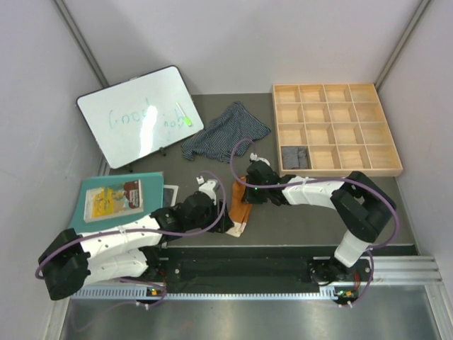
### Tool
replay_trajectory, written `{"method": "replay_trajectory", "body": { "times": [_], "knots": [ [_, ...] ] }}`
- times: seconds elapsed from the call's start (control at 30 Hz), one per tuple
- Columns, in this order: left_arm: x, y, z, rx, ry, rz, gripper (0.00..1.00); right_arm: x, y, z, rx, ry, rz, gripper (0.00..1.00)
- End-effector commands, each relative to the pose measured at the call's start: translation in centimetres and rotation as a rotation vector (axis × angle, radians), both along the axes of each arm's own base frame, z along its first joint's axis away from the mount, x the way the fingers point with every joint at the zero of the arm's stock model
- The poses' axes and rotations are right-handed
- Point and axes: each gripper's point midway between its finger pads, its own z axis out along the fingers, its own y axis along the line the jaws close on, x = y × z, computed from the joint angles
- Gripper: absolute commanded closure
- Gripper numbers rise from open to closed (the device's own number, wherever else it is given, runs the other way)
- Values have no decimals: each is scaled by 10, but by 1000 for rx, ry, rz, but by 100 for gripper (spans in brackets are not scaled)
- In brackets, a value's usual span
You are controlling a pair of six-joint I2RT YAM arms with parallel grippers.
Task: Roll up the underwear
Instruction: Fold the underwear at the center of the board.
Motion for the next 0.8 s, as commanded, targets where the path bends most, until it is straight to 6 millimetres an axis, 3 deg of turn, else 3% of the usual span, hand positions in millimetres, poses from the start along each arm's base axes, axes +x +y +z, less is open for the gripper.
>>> {"method": "replay_trajectory", "body": {
  "times": [0.0,0.4,0.77],
  "knots": [
    [18,20,-10,65,-6,136,37,6,-6,-13,-36,-11,-14,100],
    [24,6,-21,-33,11,166,41,4,-3,-16,-24,1,-3,100],
    [5,-10,-45,-87,129,99,55,3,-1,-15,-16,-2,1,100]
  ]
}}
